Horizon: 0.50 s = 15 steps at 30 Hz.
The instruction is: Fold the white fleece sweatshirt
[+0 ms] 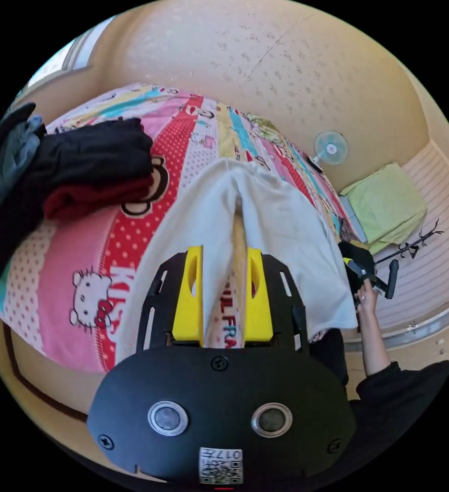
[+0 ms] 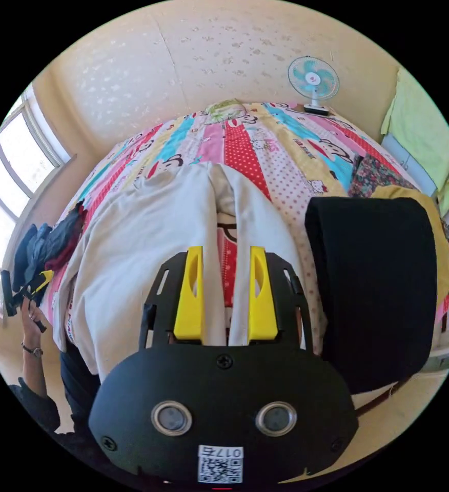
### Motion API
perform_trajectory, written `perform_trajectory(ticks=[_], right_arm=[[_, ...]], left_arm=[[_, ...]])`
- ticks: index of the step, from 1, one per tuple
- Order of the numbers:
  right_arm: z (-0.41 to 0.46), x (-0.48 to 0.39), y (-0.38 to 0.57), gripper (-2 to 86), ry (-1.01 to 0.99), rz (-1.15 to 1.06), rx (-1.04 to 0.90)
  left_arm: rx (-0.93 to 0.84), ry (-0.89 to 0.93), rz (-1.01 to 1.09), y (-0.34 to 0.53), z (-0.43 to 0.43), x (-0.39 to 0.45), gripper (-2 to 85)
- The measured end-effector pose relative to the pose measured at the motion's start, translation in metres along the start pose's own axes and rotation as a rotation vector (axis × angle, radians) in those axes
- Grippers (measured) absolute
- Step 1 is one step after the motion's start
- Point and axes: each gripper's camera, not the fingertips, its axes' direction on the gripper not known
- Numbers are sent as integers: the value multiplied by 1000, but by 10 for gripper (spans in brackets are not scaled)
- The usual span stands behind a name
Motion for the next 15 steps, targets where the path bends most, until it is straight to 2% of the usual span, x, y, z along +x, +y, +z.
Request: perform_trajectory(ticks=[3,5,8,9,12,14,15], right_arm=[[-2,40,57,137,104,83,-68],[13,59,77,109,136,-6,-222],[-12,87,59,43,122,-92,-274],[-25,98,51,41,119,-82,-257],[-122,181,20,41,108,128,18],[-181,252,31,73,135,400,192],[-189,263,38,87,134,448,210]], left_arm=[[-60,88,-53,55,6,-7,139],[-118,139,-74,77,12,-9,142],[-145,219,-93,97,6,-14,143],[-161,217,-81,97,1,-15,143],[-192,201,-63,91,-14,-23,143],[-187,200,-59,86,-23,-29,143],[-197,201,-63,82,-26,-33,144]])
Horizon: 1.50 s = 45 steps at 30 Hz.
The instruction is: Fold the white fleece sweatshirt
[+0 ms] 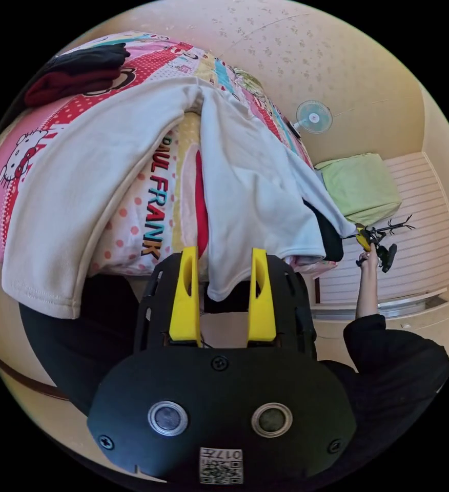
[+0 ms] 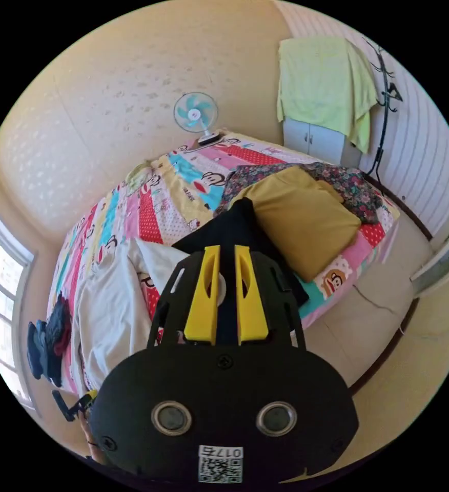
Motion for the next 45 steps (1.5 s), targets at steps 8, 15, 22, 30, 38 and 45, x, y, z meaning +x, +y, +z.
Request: perform_trajectory(ticks=[8,15,22,30,38,45], right_arm=[[119,-12,179,132,-435,-167,-637],[11,52,157,15,-196,-288,-468],[-45,135,153,56,-211,-277,-455],[27,95,197,123,-503,-237,-597],[-46,138,168,40,-344,-275,-521],[-76,151,158,72,-189,-266,-400]], left_arm=[[-38,-143,-43,-21,-35,-6,79],[-167,29,9,-42,-165,-25,36],[-112,211,-275,-32,-223,-100,142],[319,374,-636,-26,-314,-179,182],[552,403,-727,-12,-391,-202,1],[660,247,-611,-15,-479,-157,0]])
